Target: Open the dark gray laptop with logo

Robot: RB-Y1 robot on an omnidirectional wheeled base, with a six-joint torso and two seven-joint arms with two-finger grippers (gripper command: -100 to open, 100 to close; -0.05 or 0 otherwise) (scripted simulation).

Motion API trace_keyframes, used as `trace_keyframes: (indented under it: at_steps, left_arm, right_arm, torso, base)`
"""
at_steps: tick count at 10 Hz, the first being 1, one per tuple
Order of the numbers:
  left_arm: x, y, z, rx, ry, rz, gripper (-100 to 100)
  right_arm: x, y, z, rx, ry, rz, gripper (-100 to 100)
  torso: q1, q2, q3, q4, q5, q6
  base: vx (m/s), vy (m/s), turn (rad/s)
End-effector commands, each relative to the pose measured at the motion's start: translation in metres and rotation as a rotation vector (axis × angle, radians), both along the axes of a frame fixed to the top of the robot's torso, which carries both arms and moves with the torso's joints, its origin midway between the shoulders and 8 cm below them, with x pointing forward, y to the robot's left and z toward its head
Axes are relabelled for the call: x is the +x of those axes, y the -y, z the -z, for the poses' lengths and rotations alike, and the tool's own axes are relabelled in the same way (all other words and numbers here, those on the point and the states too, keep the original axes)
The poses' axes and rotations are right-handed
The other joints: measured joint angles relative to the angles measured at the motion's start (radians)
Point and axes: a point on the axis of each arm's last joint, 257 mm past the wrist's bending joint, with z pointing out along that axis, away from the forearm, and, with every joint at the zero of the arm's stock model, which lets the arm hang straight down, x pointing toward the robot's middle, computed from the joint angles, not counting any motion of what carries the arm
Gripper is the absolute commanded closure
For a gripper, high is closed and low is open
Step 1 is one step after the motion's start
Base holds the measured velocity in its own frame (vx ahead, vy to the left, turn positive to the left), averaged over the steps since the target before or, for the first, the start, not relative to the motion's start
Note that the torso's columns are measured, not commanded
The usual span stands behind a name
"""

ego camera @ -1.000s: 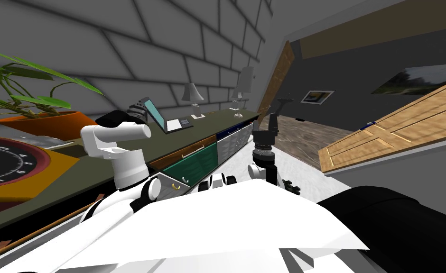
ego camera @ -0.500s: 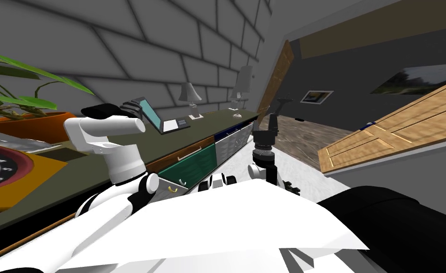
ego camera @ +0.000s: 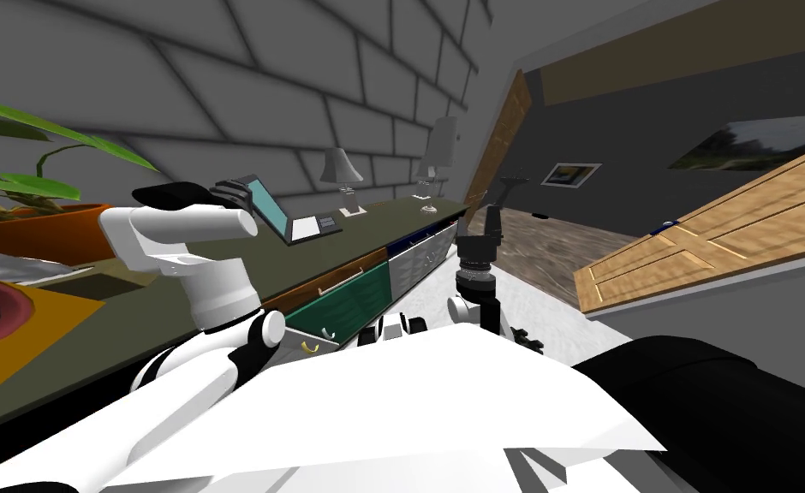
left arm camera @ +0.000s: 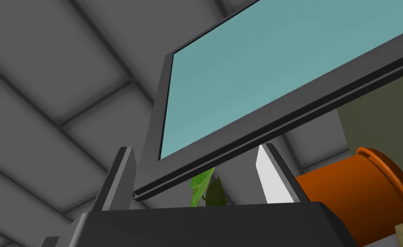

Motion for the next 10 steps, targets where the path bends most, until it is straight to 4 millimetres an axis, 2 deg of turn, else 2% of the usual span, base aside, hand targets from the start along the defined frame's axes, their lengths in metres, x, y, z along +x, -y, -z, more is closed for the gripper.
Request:
trace_keyframes:
  at_steps: [1, 8, 9, 10]
  left_arm:
    - [0.000, 0.001, 0.002, 0.102, -0.056, -0.012, 100]
    - [-0.001, 0.002, 0.007, 0.340, -0.190, -0.038, 100]
    - [-0.002, 0.001, 0.007, 0.317, -0.178, -0.038, 100]
    - [-0.001, 0.000, 0.017, 0.392, -0.227, -0.047, 100]
  right_arm:
    - [0.000, 0.000, 0.000, 0.000, 0.000, 0.000, 0]
    - [0.000, 0.000, 0.000, 0.000, 0.000, 0.000, 0]
    - [0.000, 0.000, 0.000, 0.000, 0.000, 0.000, 0]
    - [0.000, 0.000, 0.000, 0.000, 0.000, 0.000, 0]
  torso:
    - [-0.002, 0.000, 0.000, 0.000, 0.000, 0.001]
    - [0.000, -0.003, -0.001, -0.001, 0.000, 0.001]
    - [0.000, -0.003, -0.002, -0.001, 0.000, 0.001]
    - [0.002, -0.003, -0.002, -0.001, 0.000, 0.001]
  base:
    - [0.019, -0.054, -0.048]
    - [0.017, -0.053, -0.043]
    - [0.001, -0.022, 0.000]
    - [0.014, -0.031, -0.022]
